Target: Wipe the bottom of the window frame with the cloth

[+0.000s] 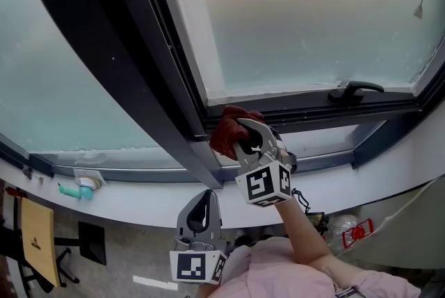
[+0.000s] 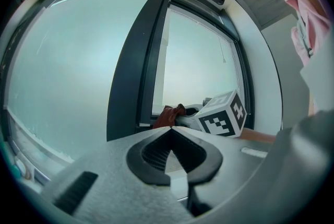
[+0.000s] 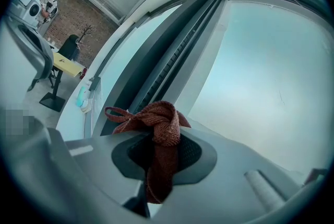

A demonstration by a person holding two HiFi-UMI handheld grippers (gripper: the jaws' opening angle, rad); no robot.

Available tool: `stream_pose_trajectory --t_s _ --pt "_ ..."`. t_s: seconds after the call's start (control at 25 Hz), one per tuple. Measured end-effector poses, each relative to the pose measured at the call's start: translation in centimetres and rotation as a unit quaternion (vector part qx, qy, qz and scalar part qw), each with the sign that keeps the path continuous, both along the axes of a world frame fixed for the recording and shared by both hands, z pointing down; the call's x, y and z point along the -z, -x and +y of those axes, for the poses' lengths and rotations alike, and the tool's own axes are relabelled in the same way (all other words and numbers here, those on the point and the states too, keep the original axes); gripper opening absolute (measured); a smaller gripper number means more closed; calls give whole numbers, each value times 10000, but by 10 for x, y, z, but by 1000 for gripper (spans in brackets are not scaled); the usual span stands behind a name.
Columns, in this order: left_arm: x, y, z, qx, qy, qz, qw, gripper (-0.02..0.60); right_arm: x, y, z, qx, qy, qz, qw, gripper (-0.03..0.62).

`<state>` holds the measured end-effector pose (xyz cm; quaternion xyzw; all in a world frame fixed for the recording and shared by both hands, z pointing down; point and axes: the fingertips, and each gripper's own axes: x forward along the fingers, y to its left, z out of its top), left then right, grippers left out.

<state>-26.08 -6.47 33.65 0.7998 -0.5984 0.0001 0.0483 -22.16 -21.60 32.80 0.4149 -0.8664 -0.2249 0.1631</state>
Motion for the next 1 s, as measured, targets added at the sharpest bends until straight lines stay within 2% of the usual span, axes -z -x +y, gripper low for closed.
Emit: stream_pose_trajectory --t_s 1.0 --pt "2 -30 -5 -179 -27 -47 9998 -5 0 -43 -5 -193 120 -180 9996 69"
